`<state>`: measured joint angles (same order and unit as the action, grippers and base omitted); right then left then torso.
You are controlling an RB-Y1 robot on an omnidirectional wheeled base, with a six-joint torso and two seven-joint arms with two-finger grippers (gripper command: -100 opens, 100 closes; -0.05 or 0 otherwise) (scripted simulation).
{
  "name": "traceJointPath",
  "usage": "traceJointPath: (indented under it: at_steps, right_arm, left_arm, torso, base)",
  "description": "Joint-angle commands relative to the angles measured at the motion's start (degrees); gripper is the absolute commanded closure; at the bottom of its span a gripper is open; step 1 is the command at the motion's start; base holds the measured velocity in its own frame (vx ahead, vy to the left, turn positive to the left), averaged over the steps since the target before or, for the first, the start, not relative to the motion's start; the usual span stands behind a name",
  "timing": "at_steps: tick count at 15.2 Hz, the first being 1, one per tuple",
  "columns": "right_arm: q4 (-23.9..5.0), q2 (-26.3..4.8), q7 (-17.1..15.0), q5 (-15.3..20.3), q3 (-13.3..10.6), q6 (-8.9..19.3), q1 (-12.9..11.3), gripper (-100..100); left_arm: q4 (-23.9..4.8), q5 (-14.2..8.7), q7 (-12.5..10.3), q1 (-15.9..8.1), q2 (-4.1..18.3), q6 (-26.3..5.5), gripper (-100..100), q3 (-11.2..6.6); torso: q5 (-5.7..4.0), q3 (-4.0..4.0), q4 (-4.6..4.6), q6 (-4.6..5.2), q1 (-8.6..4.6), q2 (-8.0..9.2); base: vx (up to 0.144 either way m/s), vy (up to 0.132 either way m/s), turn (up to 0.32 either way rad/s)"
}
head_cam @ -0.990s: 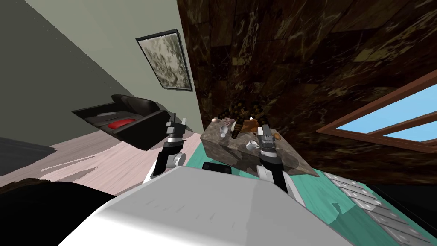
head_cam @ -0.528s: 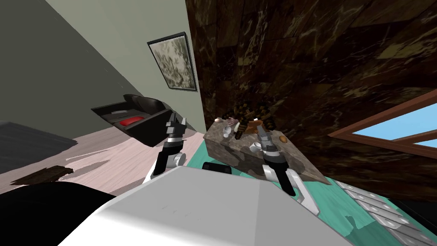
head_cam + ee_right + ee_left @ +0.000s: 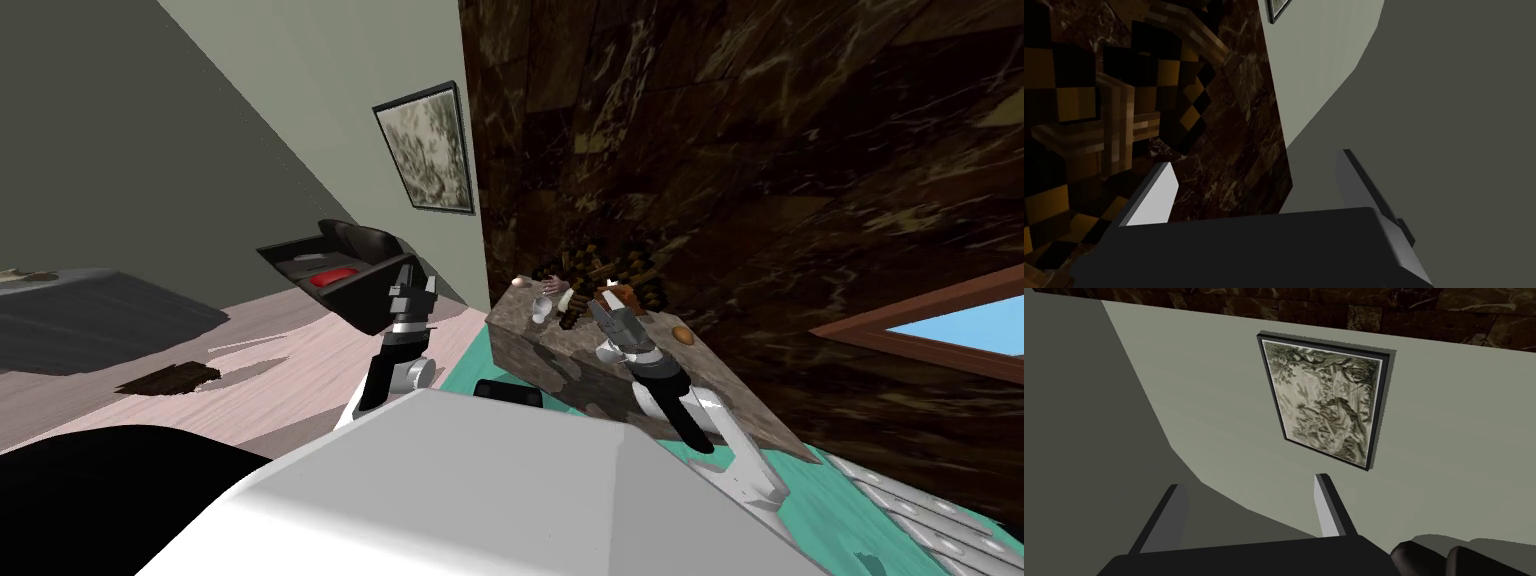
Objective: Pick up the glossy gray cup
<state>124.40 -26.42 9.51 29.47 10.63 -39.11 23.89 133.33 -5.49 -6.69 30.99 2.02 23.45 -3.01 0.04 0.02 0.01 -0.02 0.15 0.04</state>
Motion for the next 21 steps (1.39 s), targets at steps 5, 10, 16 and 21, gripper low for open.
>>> traceJointPath:
  at_steps: [5,10,16,21]
  right_arm:
    - [-1.5,-6.24,3.59,7.67,2.9,-3.51,-1.78,-100]
    - [-3.03,-11.26,6.81,13.14,5.38,-6.79,-3.2,-100]
    - [-4.7,-16.08,10.16,19.81,7.75,-10.26,-4.48,-100]
    - [-5.57,-18.38,11.88,24.75,8.88,-12.05,-5.06,-100]
  left_arm:
    - [0.0,0.0,0.0,0.0,0.0,0.0,0,0.0]
    - [0.0,0.0,0.0,0.0,0.0,0.0,0,0.0]
    - [0.0,0.0,0.0,0.01,0.0,0.0,0,0.0]
    - [0.0,0.0,0.0,0.0,0.0,0.0,0,0.0]
  torso:
    - [0.0,0.0,0.0,-0.01,0.0,-0.01]
    - [-0.01,-0.01,0.0,0.02,-0.02,-0.02]
    - [-0.01,-0.02,-0.01,0.02,-0.01,-0.03]
    - [0.01,-0.04,-0.01,0.0,0.03,-0.06]
  base:
    - [-0.007,0.041,0.134]
    - [-0.002,0.034,0.094]
    - [0.001,0.035,0.121]
    - [0.006,0.038,0.111]
